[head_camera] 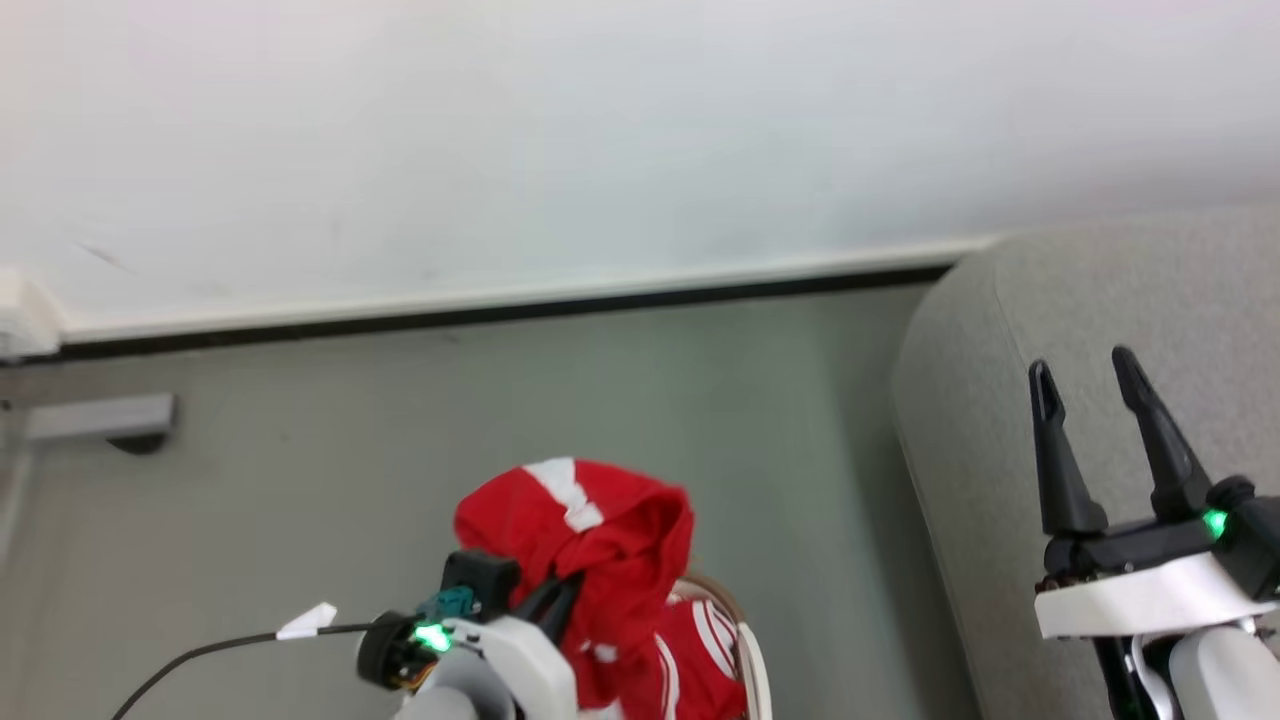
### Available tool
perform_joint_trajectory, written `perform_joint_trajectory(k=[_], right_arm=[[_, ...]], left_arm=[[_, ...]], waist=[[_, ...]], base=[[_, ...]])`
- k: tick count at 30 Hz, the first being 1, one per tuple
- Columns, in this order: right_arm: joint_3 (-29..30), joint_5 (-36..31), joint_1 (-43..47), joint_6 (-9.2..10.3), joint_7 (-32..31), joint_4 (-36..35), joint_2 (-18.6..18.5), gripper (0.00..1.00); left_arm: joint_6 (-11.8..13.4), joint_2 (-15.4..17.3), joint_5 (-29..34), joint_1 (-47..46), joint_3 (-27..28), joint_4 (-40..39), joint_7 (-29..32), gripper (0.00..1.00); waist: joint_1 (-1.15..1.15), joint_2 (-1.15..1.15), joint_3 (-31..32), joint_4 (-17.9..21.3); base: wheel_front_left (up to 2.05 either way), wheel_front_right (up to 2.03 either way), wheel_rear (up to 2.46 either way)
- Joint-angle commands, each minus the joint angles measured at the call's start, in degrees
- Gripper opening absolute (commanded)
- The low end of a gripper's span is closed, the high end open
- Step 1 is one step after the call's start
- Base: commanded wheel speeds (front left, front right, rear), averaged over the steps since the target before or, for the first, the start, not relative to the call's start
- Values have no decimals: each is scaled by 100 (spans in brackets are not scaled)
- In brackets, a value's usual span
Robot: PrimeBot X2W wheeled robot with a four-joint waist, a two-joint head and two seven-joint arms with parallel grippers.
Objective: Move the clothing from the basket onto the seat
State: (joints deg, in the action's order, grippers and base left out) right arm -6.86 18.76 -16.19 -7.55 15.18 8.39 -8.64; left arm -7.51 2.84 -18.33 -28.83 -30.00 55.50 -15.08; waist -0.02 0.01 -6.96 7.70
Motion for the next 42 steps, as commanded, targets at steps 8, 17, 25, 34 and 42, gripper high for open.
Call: perform_joint_trajectory(k=[8, 17, 25, 34, 42], right_arm=[[-112, 91, 446, 12, -5, 126, 48, 100], [-350, 128, 599, 12, -5, 198, 140, 100], [-729, 203, 611, 12, -6, 255, 172, 100], [-1113, 361, 517, 12, -5, 195, 48, 100], [-2455, 889, 240, 12, -6, 483, -248, 100]], left_arm=[[15, 14, -388, 83, 144, -1552, -8, 0], [152, 64, -630, -200, 255, -2729, 75, 0], [295, 168, -773, -115, 389, -3312, 242, 0], [394, 219, -823, 34, 358, -3627, 356, 0], [376, 174, -867, 57, 221, -3631, 382, 0]], waist=[[2, -1, 642, -297], [2, -1, 764, -225], [2, -1, 776, -116], [2, -1, 736, -144], [2, -1, 747, -276]], base=[[0, 0, 0], [0, 0, 0], [0, 0, 0], [0, 0, 0], [0, 0, 0]])
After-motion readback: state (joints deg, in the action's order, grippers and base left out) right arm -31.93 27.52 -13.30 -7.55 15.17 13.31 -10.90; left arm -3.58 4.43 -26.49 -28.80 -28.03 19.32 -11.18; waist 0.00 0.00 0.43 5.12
